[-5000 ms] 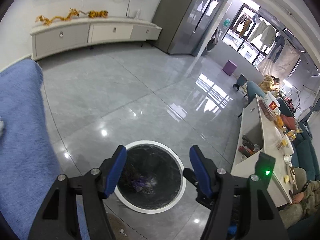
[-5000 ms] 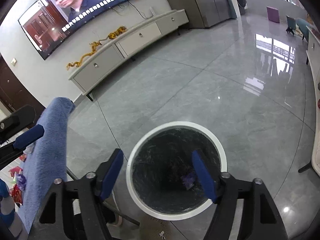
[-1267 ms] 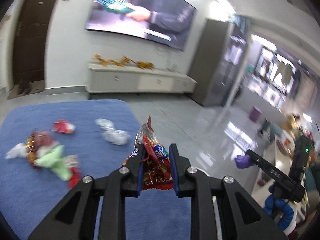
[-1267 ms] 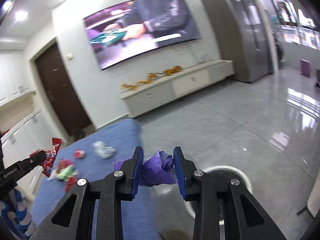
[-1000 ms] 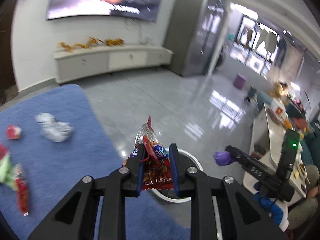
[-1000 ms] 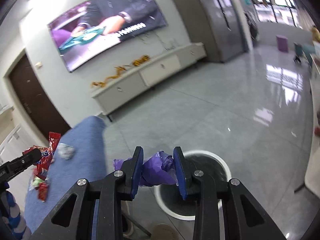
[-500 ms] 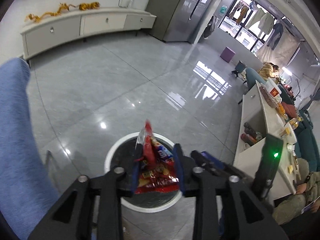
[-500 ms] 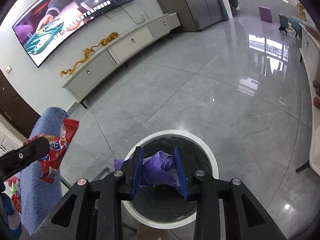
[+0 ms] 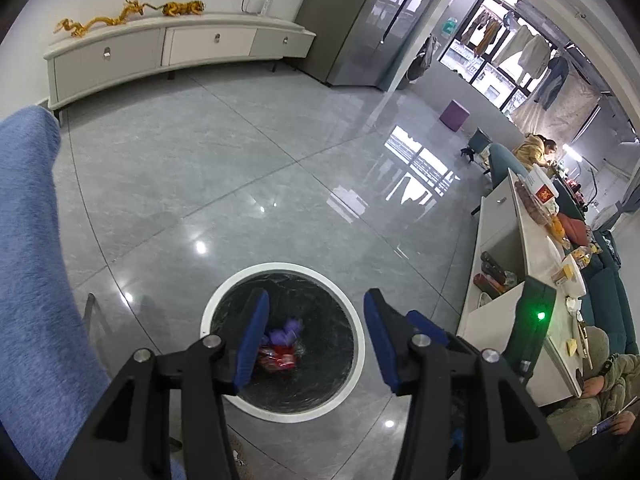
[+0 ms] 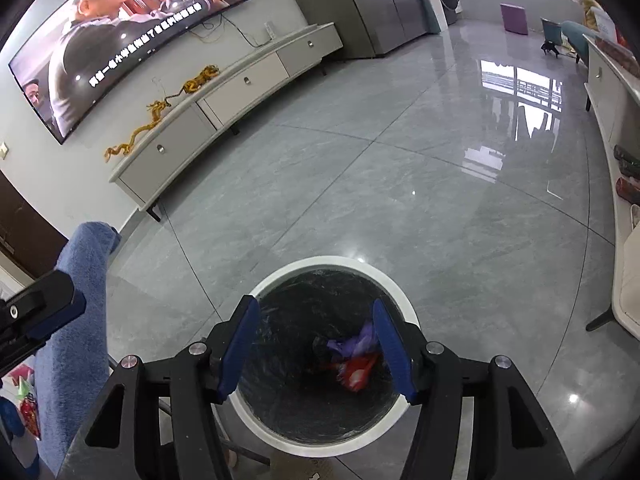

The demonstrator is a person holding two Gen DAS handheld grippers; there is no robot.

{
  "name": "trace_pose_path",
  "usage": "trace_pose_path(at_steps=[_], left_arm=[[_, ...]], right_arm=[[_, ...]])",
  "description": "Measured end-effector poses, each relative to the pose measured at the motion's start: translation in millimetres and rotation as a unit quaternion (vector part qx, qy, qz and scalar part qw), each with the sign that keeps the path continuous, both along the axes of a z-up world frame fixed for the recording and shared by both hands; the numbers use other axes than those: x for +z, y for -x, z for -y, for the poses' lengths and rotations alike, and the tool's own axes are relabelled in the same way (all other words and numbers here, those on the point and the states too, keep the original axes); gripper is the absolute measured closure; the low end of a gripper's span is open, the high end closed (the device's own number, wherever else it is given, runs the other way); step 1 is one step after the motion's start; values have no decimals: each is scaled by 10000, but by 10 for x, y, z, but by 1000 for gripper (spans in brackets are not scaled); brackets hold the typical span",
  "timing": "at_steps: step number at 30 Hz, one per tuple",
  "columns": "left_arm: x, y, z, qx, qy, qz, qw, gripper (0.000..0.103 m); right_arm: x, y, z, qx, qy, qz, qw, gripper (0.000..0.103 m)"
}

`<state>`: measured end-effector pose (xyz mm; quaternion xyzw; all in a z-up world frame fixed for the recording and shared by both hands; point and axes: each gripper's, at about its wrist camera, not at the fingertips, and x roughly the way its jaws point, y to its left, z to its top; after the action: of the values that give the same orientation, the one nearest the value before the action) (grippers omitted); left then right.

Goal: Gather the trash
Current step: 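Carry both items over the bin and open both tools to drop them, then move both tools back over the rug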

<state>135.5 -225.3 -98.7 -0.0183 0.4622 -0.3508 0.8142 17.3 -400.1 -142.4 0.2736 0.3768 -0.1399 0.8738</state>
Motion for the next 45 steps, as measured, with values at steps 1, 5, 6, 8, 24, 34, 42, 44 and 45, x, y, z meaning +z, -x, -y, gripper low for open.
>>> trace_pose_path(at_steps=[1,5,6,8,24,34,42,44,45], left_arm=[[42,43,-45,19,-6,62,10000,55],[192,219,-200,92,19,259,9996,55],[248,283,-261,131,11,340,9993,55],[331,377,-379,196,0,464,9987,55],[1034,1132,-1801,1143,169,1408,9833,55],[1272,1536,-2873,2069,367,1759,9617,55],[1504,1772,-3763,2981,498,2141,9289,55],[1576,1785,-3960,3210,493,2237,9189,55],[1634,1784,-4091,3360,510,2295,9120,55]], right_arm=[[39,22,-14,1,22,33,10000,46],[216,94,-87,46,47,181,9998,46],[283,131,-125,74,66,244,9997,46],[373,168,-164,119,71,347,9993,45],[1478,499,-1018,871,593,1387,9847,45],[1958,608,-1675,1507,907,1900,9659,45],[2212,634,-2198,2102,1177,2218,9449,45],[2273,617,-2307,2254,1195,2295,9393,45],[2306,581,-2376,2356,1182,2335,9360,45]])
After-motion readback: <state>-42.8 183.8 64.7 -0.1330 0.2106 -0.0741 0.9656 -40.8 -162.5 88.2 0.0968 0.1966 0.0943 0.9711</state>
